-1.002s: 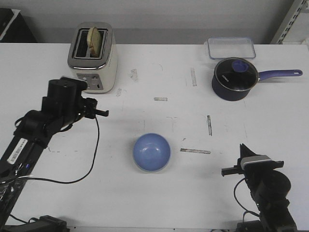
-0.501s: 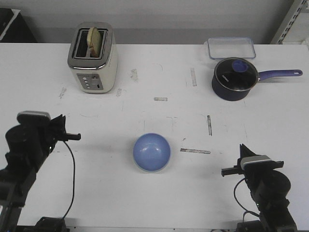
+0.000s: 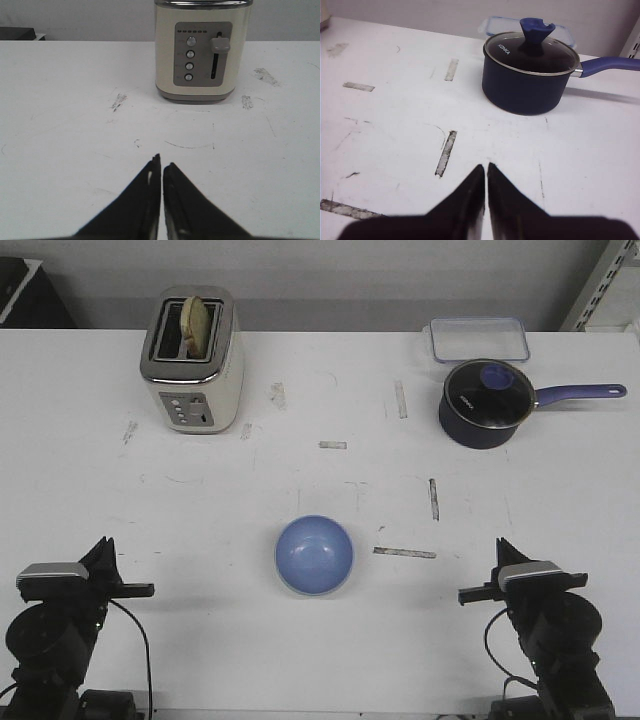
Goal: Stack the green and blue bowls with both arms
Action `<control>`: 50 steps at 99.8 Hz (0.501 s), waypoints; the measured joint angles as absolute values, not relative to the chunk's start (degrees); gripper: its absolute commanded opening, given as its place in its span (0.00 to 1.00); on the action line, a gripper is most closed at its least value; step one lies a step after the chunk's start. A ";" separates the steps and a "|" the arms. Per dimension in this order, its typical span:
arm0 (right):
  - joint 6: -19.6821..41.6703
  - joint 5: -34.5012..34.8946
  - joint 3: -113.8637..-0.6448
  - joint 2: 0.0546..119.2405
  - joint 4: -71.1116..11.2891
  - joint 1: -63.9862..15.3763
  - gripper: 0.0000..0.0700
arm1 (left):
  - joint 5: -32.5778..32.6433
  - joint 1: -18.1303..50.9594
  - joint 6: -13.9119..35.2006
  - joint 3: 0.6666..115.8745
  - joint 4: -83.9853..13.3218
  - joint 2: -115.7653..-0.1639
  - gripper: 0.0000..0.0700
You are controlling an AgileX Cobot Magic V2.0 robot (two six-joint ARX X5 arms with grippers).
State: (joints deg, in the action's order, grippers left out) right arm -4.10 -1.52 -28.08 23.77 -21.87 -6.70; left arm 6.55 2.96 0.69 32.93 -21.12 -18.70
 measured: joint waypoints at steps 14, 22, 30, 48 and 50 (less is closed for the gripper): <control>-4.12 -1.52 -28.08 23.77 -21.56 -6.70 0.00 | 6.55 2.96 0.75 32.93 -20.99 -17.65 0.00; -4.12 -1.52 -28.08 23.77 -21.56 -6.70 0.00 | 6.55 2.96 0.78 32.93 -21.02 -17.12 0.00; -4.12 -1.52 -28.08 23.77 -21.56 -6.70 0.00 | 6.55 2.96 0.78 32.93 -21.04 -16.78 0.00; -4.12 -1.52 -28.08 23.77 -21.56 -6.70 0.00 | 6.55 2.96 0.75 32.93 -21.02 -16.53 0.00; -4.12 -1.52 -28.08 23.77 -21.56 -6.70 0.00 | 6.55 2.96 0.78 32.93 -21.02 -16.51 0.00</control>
State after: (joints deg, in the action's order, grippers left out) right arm -4.12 -1.52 -28.08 23.77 -21.56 -6.70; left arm 6.55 2.96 0.78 32.93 -21.02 -16.51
